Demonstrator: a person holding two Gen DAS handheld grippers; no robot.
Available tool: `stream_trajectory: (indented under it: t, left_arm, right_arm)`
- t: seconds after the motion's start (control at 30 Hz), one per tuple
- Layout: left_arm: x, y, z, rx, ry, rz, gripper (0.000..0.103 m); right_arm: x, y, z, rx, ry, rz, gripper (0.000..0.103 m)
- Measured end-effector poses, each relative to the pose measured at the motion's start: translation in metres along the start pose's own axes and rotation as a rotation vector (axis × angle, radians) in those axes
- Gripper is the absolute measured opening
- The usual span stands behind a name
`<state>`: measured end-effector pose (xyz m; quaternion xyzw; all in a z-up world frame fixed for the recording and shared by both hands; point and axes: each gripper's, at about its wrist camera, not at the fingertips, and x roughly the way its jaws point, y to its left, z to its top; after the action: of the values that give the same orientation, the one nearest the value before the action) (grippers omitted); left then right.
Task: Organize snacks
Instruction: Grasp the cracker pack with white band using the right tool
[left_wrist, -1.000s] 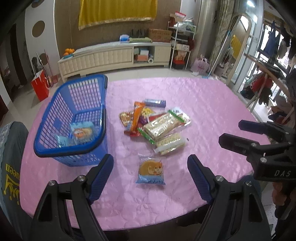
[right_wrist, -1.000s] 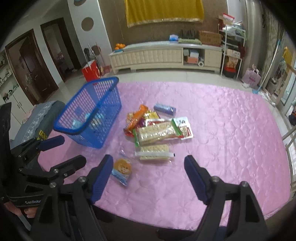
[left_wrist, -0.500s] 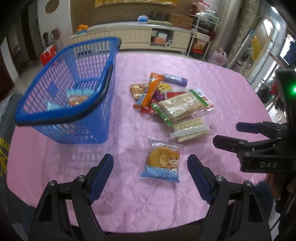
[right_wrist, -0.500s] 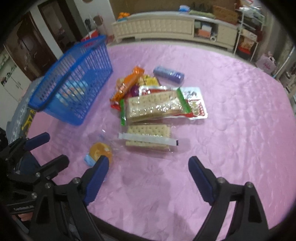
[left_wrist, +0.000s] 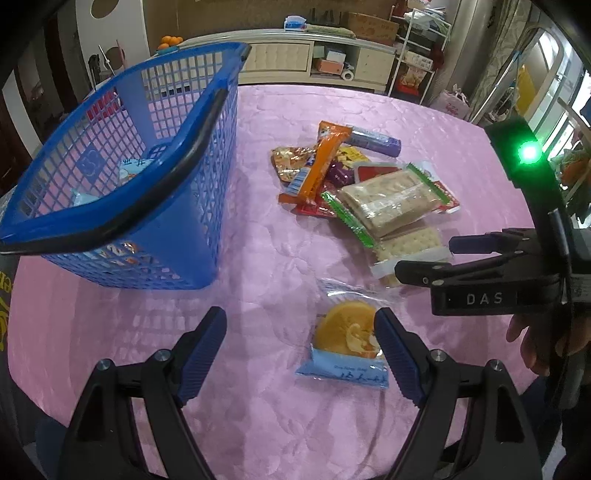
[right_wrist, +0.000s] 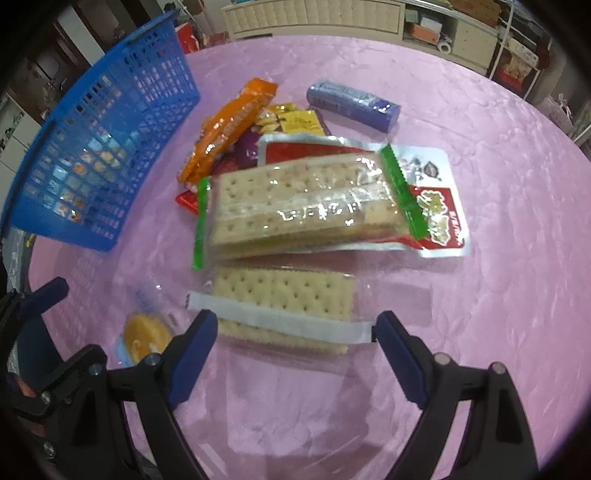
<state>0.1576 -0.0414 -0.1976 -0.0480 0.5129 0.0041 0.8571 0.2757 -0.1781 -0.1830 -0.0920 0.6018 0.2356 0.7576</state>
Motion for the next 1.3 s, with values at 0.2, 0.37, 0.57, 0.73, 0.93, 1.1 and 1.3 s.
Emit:
stream_trajectory:
  t: [0.2, 0.37, 0.57, 0.73, 0.93, 1.1, 1.3]
  left_arm:
    - [0.008, 0.003, 0.0, -0.002, 0.014, 0.006, 0.08]
    - [0.011, 0.005, -0.001, -0.002, 0.018, 0.001, 0.08]
    - [0.012, 0.007, 0.0, 0.003, 0.019, 0.006, 0.08]
    - [0.009, 0.003, 0.001, 0.026, 0.011, 0.02, 0.08]
    - [0.002, -0.007, 0.006, 0.062, 0.0, 0.022, 0.08]
    - [-0.003, -0.022, 0.016, 0.12, -0.014, 0.021, 0.08]
    - [-0.005, -0.049, 0.033, 0.214, -0.021, -0.019, 0.08]
  right_arm:
    - [0.005, 0.014, 0.001, -0.06, 0.022, -0.03, 0.103]
    - [0.008, 0.022, -0.001, -0.08, 0.024, -0.062, 0.103]
    - [0.013, 0.024, 0.001, -0.096, 0.008, -0.056, 0.103]
    - [0.004, 0.028, -0.007, -0.135, -0.042, -0.051, 0.086]
    - [-0.008, 0.012, -0.028, -0.121, -0.049, -0.033, 0.082]
    - [-0.022, -0.008, -0.043, -0.065, -0.061, -0.015, 0.082]
    - [-0.041, -0.032, -0.055, -0.029, -0.078, -0.009, 0.082]
